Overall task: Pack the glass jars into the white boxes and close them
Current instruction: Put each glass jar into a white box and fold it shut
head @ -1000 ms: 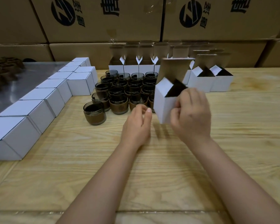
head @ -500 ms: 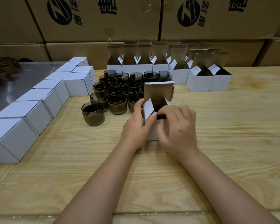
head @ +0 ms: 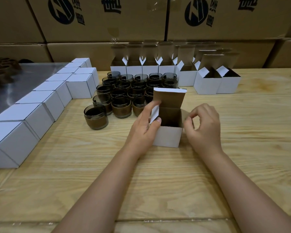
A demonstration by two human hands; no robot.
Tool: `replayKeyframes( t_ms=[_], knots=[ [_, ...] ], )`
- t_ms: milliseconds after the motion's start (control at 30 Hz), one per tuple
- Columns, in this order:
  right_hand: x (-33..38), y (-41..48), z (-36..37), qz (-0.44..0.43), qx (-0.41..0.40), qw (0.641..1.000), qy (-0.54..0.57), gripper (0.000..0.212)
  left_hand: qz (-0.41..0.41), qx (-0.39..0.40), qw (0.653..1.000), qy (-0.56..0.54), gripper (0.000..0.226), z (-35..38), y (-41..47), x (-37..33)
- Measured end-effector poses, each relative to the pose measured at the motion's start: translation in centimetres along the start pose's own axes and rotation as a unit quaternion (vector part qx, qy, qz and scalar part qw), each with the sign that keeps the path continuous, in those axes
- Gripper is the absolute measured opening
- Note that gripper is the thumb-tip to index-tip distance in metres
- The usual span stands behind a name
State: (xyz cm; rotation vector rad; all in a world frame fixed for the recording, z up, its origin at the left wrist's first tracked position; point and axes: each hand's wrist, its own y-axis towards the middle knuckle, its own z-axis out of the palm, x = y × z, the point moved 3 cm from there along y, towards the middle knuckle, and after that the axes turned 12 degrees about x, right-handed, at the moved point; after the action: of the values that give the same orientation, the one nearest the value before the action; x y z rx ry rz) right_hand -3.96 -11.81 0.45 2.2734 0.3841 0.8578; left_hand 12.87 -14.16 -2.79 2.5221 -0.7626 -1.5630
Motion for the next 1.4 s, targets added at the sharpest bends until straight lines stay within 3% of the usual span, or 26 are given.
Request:
replayKeyframes(
  t_ms=[100,300,467,700,867,967,1067,1233,1400],
  knots=[
    [-0.9,-0.1,0.4,0.010,0.060,0.997,0.056,0.010,-0.004,0.005,1.000,0.009,0.044,0.0,0.0,0.2],
    [-1.5,0.3,1.1,0.002,0.140,0.985,0.101,0.053,-0.020,-0.062,0.994,-0.087,0.027,-0.6,0.0,0.0],
    [-2.1,0.5,1.7,0.056,0.197,0.974,0.097,0.057,-0.081,-0.082,0.980,-0.160,0.021,-1.0,-0.1,0.7],
    [-1.4,1.0,1.6,0.069,0.226,0.967,0.091,0.056,-0.042,-0.031,0.976,-0.213,0.021,-1.2,-0.1,0.1],
    [-0.6,1.5,0.6,0.065,0.264,0.959,0.078,0.052,-0.056,0.000,0.978,-0.202,0.037,-1.0,0.0,-0.1],
    [-0.1,2.7,-0.4,0.067,0.298,0.952,0.010,0.039,-0.033,0.009,0.981,-0.191,0.037,-0.9,0.0,-0.2],
    [1.0,4.9,-1.4,0.072,0.365,0.919,-0.133,0.034,-0.022,0.025,0.982,-0.187,0.037,-0.7,0.1,-0.5],
    [6.8,9.8,0.4,-0.039,0.282,0.943,-0.172,0.030,-0.008,0.040,0.985,-0.166,0.036,-0.5,0.1,-0.6],
    [7.7,12.0,7.0,-0.046,0.419,0.854,-0.304,0.034,0.004,0.021,0.987,-0.160,0.034,-0.5,0.4,-0.3]
  ],
)
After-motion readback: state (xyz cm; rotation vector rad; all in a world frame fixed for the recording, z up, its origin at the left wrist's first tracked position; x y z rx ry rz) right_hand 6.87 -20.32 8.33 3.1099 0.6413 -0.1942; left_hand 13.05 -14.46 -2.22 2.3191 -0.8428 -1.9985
